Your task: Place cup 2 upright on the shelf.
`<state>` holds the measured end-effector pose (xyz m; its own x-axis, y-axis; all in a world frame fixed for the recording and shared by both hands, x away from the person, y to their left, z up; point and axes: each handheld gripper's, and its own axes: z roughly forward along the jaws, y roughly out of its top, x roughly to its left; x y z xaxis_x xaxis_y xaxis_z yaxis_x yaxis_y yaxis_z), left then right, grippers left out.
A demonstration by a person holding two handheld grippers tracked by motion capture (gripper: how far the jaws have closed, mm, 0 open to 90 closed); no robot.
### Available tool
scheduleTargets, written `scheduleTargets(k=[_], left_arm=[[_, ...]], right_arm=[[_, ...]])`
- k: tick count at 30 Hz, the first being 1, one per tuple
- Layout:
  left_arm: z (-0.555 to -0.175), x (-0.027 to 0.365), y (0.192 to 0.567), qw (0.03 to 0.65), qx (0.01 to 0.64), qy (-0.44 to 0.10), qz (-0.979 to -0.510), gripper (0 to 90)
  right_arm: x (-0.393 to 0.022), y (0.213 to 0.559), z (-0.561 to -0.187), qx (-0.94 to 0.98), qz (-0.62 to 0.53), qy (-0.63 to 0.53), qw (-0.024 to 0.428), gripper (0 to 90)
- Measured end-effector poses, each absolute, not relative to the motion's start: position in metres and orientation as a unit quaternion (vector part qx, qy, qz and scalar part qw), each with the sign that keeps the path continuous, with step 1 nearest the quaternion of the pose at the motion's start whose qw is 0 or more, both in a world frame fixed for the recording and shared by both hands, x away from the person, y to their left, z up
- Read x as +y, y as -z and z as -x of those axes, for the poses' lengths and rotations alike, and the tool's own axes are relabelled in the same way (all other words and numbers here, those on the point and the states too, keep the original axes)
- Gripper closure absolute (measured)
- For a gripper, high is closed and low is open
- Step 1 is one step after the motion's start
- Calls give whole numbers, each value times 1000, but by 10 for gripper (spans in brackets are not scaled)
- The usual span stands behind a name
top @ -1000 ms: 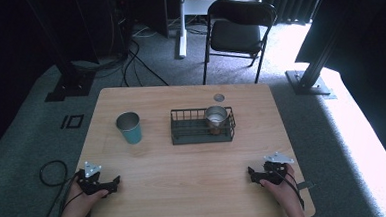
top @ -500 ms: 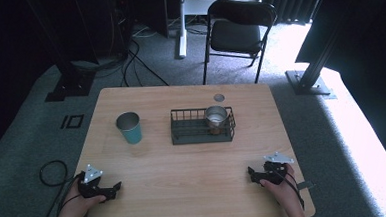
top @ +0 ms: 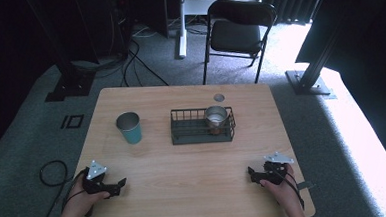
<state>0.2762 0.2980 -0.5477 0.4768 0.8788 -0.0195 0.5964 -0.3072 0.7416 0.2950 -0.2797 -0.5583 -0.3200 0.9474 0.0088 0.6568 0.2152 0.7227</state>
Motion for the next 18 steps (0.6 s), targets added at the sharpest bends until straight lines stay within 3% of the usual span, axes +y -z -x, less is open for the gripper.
scheduleTargets(k=[18], left_arm=[[-303, 278, 530, 400, 438, -219, -775, 59]], right_arm=[[-280, 558, -295, 746, -537, -321, 226, 103]])
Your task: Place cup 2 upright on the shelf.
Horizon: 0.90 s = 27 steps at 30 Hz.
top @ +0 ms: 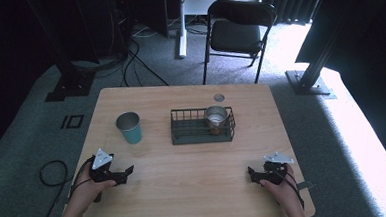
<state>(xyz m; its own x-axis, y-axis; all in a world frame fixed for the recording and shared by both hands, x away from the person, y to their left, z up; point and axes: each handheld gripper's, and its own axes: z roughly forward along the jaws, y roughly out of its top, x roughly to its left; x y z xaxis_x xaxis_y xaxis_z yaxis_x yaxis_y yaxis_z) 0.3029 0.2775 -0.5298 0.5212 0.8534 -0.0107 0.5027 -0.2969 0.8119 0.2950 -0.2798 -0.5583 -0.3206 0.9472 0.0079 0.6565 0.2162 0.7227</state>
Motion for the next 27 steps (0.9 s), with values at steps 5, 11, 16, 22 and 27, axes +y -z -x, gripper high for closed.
scheduleTargets(k=[5, 11, 16, 22, 27], left_arm=[[-310, 276, 527, 405, 437, -234, -769, 59], [-320, 275, 522, 435, 440, -244, -747, 59], [-330, 274, 519, 441, 451, -262, -731, 59], [-340, 274, 516, 450, 458, -275, -716, 59], [-349, 272, 513, 454, 460, -284, -708, 59]], right_arm=[[-280, 558, -295, 746, -537, -321, 226, 103], [-280, 558, -295, 746, -538, -322, 226, 103], [-280, 558, -295, 746, -537, -322, 226, 103], [-280, 558, -295, 746, -538, -322, 226, 103], [-280, 558, -295, 746, -537, -322, 226, 103]])
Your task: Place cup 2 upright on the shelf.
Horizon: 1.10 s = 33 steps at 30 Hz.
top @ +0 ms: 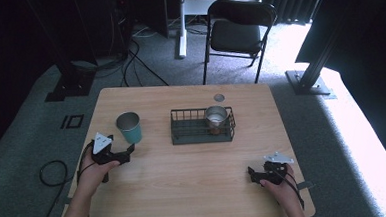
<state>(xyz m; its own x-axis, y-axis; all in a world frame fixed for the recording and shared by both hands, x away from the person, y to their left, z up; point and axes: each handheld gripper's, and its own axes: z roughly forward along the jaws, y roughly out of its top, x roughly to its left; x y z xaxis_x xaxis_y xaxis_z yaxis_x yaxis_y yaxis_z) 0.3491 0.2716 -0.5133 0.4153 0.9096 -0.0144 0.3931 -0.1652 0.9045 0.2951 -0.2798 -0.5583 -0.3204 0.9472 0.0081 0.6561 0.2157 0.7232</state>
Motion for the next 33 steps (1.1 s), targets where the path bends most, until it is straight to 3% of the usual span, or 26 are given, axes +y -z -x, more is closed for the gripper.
scheduleTargets(k=[33], left_arm=[[-398, 254, 509, 431, 461, -329, -702, 73]], right_arm=[[-280, 558, -295, 746, -537, -322, 226, 103]])
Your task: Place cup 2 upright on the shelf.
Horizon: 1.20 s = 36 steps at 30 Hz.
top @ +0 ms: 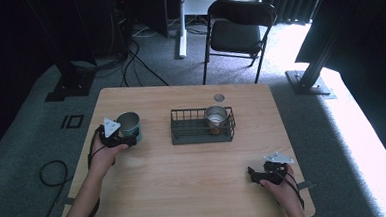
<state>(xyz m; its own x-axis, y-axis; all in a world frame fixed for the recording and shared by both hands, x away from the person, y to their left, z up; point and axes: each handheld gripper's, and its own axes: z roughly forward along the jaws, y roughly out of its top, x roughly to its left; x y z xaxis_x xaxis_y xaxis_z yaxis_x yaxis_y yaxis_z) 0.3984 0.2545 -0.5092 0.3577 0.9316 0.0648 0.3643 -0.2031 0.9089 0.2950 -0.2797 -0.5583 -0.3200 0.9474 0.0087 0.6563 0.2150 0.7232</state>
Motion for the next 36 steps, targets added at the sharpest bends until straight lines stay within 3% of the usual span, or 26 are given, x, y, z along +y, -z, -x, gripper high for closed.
scheduleTargets(k=[19, 36], left_arm=[[-418, 245, 512, 424, 466, -334, -701, 103], [-413, 247, 506, 433, 467, -321, -701, 135]], right_arm=[[-280, 558, -295, 746, -537, -322, 226, 103], [-280, 558, -295, 746, -537, -322, 226, 103]])
